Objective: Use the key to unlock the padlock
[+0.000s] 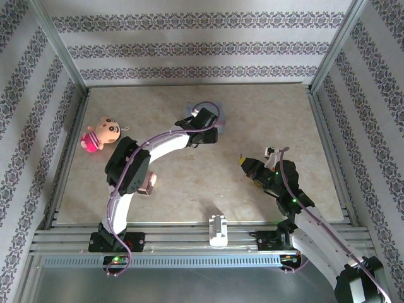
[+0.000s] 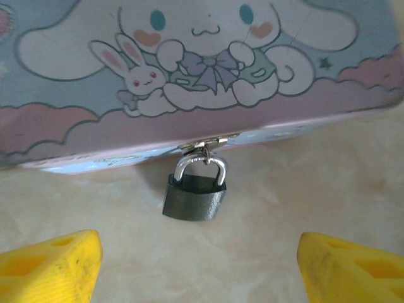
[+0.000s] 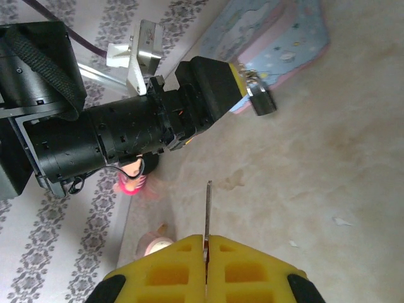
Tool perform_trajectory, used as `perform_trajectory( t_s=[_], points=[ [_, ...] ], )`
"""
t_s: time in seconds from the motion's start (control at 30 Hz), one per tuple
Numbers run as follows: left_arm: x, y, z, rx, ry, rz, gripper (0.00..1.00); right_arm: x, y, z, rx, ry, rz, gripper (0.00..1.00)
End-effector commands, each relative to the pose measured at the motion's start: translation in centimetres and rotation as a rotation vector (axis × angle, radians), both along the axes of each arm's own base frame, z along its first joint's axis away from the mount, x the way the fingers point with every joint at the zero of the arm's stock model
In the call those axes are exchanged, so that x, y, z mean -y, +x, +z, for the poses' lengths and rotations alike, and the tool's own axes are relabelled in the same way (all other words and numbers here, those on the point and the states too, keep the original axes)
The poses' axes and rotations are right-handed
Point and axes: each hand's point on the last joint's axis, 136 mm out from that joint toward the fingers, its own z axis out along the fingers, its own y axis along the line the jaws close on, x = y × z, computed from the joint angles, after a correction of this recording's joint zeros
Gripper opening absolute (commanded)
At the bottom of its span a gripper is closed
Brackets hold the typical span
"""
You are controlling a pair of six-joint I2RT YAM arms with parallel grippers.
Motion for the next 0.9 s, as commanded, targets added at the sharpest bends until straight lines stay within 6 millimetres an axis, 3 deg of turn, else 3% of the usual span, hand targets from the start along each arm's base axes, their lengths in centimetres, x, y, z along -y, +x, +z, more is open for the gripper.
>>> perform_trajectory(
  t_s=[0.0,0.3,0.87],
  points=[
    [0.0,0.4,0.0,0.033,0.134,-0.016,0.78,1.1,-0.3,-1.6,-0.036,-0.03,-0.042,0.0],
    [0.2,2.4,-3.1,0.042,0.233,-0.027,0.7,1.3,-0.2,-1.1,-0.013,-0.04,-0.05,0.0],
    [0.7,4.7,-4.3,0.09,0.196,0.013,0.62,1.3,0.1,-1.3,-0.025,-0.044,-0.056,0.0]
  ],
)
